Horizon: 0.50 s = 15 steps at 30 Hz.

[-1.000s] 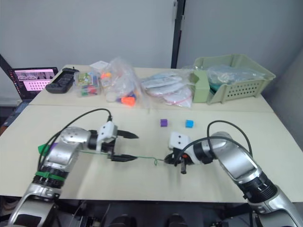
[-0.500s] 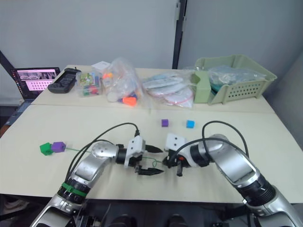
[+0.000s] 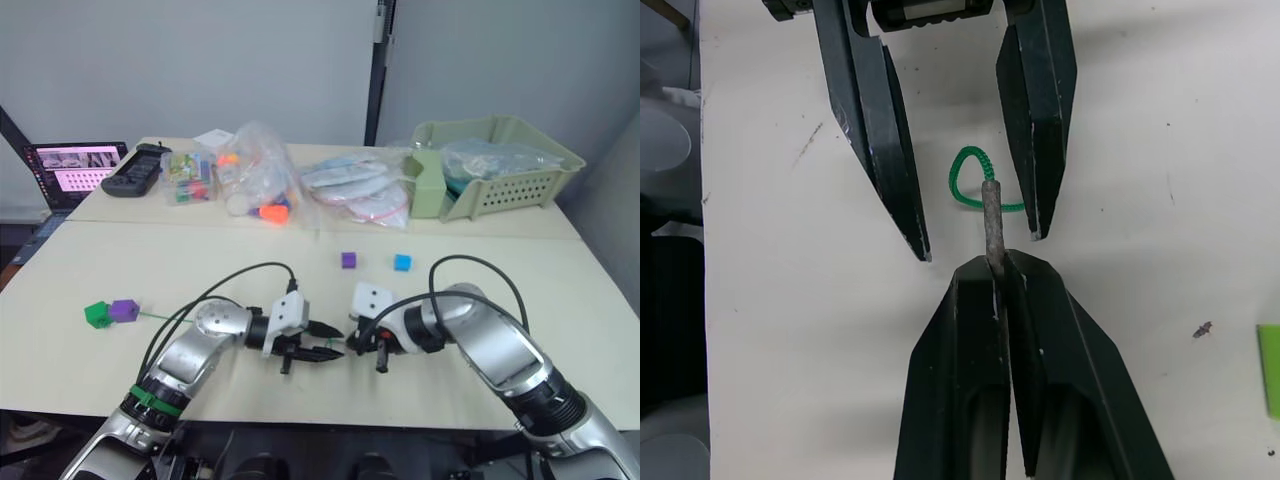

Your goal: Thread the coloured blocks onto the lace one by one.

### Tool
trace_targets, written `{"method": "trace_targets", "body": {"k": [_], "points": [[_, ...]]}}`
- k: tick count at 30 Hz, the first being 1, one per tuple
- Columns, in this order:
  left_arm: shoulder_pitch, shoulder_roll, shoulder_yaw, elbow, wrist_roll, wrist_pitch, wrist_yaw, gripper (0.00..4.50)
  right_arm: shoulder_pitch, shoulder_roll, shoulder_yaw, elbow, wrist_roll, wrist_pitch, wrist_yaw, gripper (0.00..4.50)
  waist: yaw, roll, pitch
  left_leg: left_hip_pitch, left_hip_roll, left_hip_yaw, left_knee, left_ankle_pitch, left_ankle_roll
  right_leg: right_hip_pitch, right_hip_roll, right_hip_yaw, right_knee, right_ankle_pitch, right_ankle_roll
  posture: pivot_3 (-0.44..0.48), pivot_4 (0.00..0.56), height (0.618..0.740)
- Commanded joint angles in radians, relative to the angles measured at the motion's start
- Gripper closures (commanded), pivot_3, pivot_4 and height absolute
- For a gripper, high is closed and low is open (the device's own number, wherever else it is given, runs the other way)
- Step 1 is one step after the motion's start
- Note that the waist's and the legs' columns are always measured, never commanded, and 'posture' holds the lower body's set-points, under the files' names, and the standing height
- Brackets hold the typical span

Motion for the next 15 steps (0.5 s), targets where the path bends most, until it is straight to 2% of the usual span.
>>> {"method": "trace_targets", "body": {"k": [1,4,10,15], "points": [[-0.011,0.004,0.000,-0.021,-0.009,-0.003,-0.001,2.79,-0.010,-0.012,-0.017,-0.022,0.017,-0.006,-0.001,4.50,0.000,0.000,0.000,0.000,0.000,0.000,0.000,0.000,0.000,0.000,0.000,0.000,0.000,0.000,0.000,0.000,0.150,0.733],[-0.012,0.007,0.003,-0.016,-0.016,-0.001,-0.009,2.79,-0.010,-0.012,-0.018,-0.021,0.019,-0.006,0.000,4.50,0.000,0.000,0.000,0.000,0.000,0.000,0.000,0.000,0.000,0.000,0.000,0.000,0.000,0.000,0.000,0.000,0.150,0.733],[-0.021,0.002,0.001,-0.003,-0.018,0.000,-0.013,4.48,-0.012,-0.001,-0.020,-0.023,0.029,-0.001,-0.004,4.50,0.000,0.000,0.000,0.000,0.000,0.000,0.000,0.000,0.000,0.000,0.000,0.000,0.000,0.000,0.000,0.000,0.150,0.733],[-0.028,-0.010,-0.004,0.006,-0.017,0.002,-0.011,4.48,-0.017,0.003,-0.017,-0.020,0.037,0.001,-0.011,4.50,0.000,0.000,0.000,0.000,0.000,0.000,0.000,0.000,0.000,0.000,0.000,0.000,0.000,0.000,0.000,0.000,0.150,0.733]]}}
